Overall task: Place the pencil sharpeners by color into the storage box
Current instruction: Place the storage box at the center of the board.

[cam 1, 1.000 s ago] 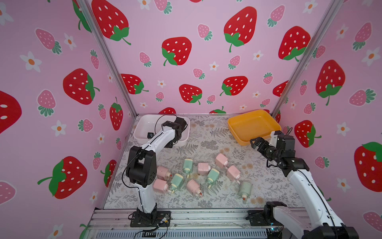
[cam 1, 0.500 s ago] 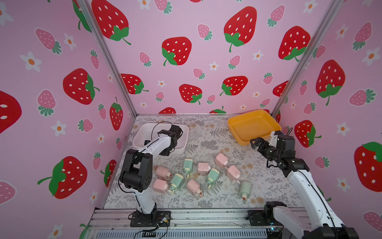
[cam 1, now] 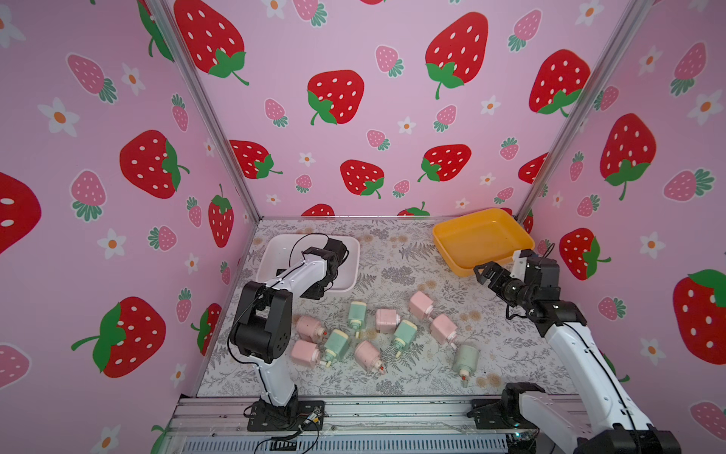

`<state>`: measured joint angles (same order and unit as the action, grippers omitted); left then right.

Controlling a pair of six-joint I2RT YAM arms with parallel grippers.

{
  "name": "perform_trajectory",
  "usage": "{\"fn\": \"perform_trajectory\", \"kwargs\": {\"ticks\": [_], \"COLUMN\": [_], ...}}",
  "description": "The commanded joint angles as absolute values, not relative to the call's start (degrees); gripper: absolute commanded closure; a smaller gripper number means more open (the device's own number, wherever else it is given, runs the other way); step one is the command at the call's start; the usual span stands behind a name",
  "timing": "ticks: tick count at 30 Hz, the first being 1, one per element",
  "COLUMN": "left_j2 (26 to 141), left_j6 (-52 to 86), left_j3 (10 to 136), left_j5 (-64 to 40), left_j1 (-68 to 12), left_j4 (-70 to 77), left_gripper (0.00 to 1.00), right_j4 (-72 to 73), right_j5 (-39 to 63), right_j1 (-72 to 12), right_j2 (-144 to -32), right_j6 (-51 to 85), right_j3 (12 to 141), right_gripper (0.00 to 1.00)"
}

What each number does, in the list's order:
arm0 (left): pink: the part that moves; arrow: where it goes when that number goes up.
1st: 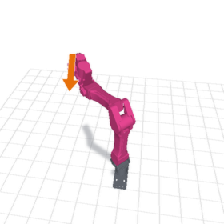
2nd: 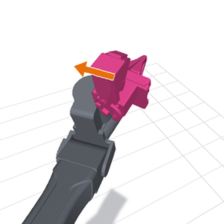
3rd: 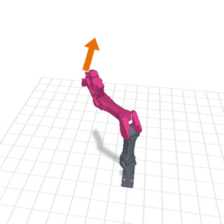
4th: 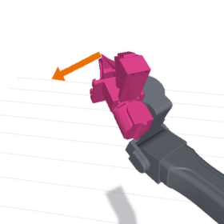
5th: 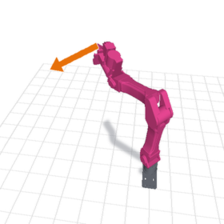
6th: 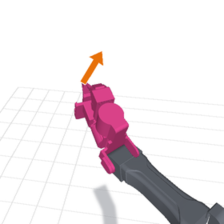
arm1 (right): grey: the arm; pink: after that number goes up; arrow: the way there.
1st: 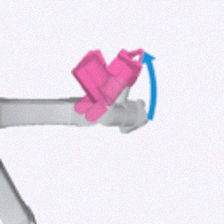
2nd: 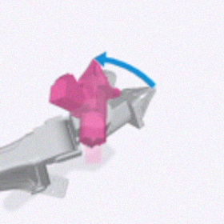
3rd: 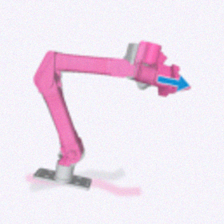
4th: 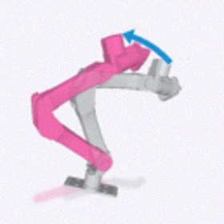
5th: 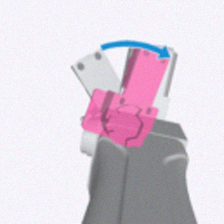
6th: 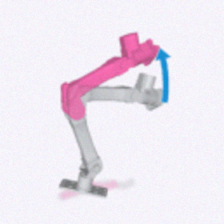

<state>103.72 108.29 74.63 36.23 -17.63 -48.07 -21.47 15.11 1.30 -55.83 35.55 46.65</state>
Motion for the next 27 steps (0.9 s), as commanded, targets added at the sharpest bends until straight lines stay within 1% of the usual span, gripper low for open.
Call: {"fn": "perform_trajectory", "kwargs": {"ticks": [1,3,9,11,12,13,17,20,22,25,27], "left_j2": [102.3,101.2,97.9,96.1,95.2,94.3,92.5,91.9,91.6,91.3,91.3], "left_j6": [107.6,106.6,105.1,101.2,99.5,97.3,89.6,81.1,71.8,60.5,55.0], "left_j3": [75.4,75.3,75.1,74.9,74.6,74.3,75.1,75.2,74.0,71.3,70.6], "left_j5": [38.6,39.8,43.5,43.0,43.1,43.4,43.5,40.1,34.9,27.4,23.5], "left_j1": [-18.2,-18.6,-20.2,-20.5,-21.1,-21.9,-24.1,-24.8,-24.9,-25.4,-25.4], "left_j4": [-50.4,-50.3,-51.5,-49.7,-48.5,-47.0,-44.5,-40.4,-33.6,-23.6,-20.2], "left_gripper": [0.22,0.18,0.12,0.09,0.07,0.0,0.0,0.0,0.0,0.0,0.0], "right_j4": [-20.6,-20.5,-19.2,-16.4,-15.6,-14.7,-13.4,-12.5,-10.1,-5.9,-7.0], "right_j5": [15.3,15.1,14.8,13.9,12.8,11.7,6.2,1.6,1.5,5.8,8.3], "right_j1": [1.3,1.3,1.3,1.3,1.3,1.3,1.3,1.4,1.5,2.2,2.2], "right_j2": [-55.1,-55.7,-58.5,-60.1,-61.1,-62.3,-67.6,-71.3,-73.8,-77.6,-81.1], "right_j6": [34.9,34.6,33.1,29.7,28.2,25.9,21.1,21.7,20.1,13.5,9.4], "right_j3": [46.3,46.4,46.8,46.3,46.1,46.0,47.9,49.5,49.8,51.1,54.1], "right_gripper": [0.0,0.0,0.0,0.0,0.0,0.0,0.0,0.0,0.0,0.0,0.0]}}
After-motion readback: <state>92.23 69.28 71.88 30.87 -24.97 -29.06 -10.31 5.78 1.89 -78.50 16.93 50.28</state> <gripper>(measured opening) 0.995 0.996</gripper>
